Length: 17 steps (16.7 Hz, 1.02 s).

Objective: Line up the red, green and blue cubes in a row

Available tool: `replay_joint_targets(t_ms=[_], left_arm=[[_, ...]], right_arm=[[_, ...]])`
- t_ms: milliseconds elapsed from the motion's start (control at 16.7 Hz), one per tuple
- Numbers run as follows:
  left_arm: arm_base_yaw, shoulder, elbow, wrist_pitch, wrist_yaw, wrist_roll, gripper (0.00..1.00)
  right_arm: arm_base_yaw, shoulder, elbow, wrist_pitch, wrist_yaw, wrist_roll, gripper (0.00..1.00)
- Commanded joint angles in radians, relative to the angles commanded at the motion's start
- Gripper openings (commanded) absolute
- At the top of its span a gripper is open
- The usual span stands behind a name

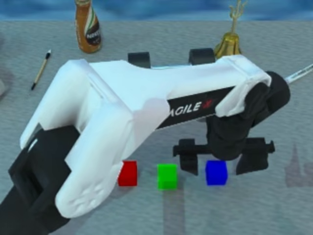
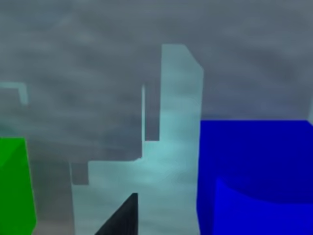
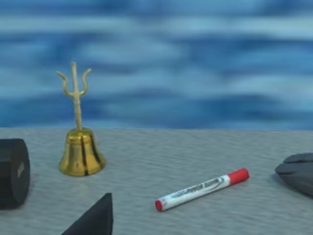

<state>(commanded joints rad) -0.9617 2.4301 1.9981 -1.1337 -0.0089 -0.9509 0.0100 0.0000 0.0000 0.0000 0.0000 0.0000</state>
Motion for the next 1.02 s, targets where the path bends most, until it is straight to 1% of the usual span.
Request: replay_joint_targets(t_ms=[540,900,1020], left_arm=[[-0.003,0.000,0.017,-0.017,0.000,0.001,1.00],[0.012,-0.020,0.203,-0.228,0.000,-0.005,1.00],[0.015,-0.026,0.231,-0.257,0.000,-0.004,1.00]], right_arm=[[0.000,0.000,0.000,0.000,0.000,0.000,1.00],[0.000,0.000,0.000,0.000,0.000,0.000,1.00],[0.000,0.000,0.000,0.000,0.000,0.000,1.00]])
